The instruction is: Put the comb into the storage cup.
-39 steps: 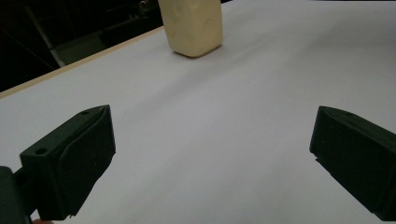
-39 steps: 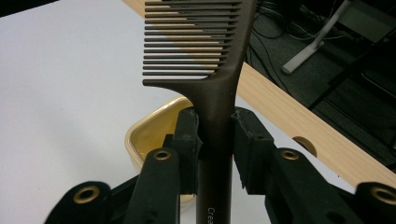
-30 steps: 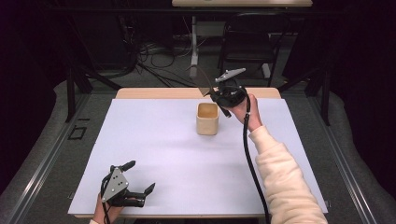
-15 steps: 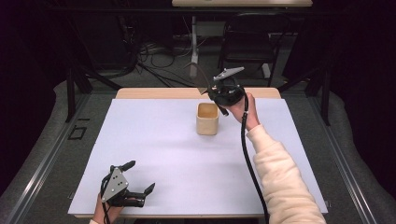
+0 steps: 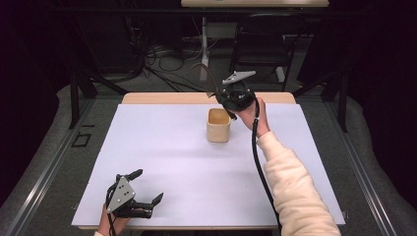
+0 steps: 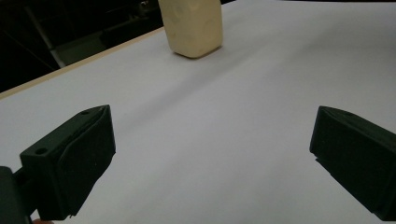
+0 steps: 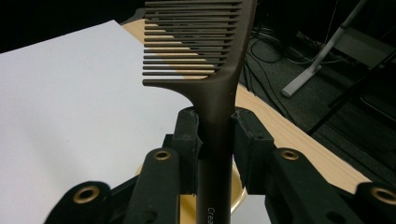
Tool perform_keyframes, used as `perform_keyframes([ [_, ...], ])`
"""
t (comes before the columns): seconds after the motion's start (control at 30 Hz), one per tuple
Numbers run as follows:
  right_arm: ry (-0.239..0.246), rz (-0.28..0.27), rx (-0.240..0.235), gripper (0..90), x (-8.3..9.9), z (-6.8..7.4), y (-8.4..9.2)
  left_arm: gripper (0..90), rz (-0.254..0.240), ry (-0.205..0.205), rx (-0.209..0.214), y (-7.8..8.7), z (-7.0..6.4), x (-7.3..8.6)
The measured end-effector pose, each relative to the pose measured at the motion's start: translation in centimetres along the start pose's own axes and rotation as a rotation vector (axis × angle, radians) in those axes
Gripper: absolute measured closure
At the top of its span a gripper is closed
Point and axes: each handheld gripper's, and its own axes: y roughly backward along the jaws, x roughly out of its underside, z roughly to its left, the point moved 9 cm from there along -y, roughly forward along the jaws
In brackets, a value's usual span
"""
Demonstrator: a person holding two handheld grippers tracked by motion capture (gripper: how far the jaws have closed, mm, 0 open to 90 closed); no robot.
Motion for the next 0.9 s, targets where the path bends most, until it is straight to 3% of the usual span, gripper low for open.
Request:
perform_keyframes([
  [0.9, -0.016, -0.067, -0.006, 72.2, -0.4, 0.5, -1.8, 0.2, 0.000, 0.000, 0.003, 0.0, 0.0, 0.0],
])
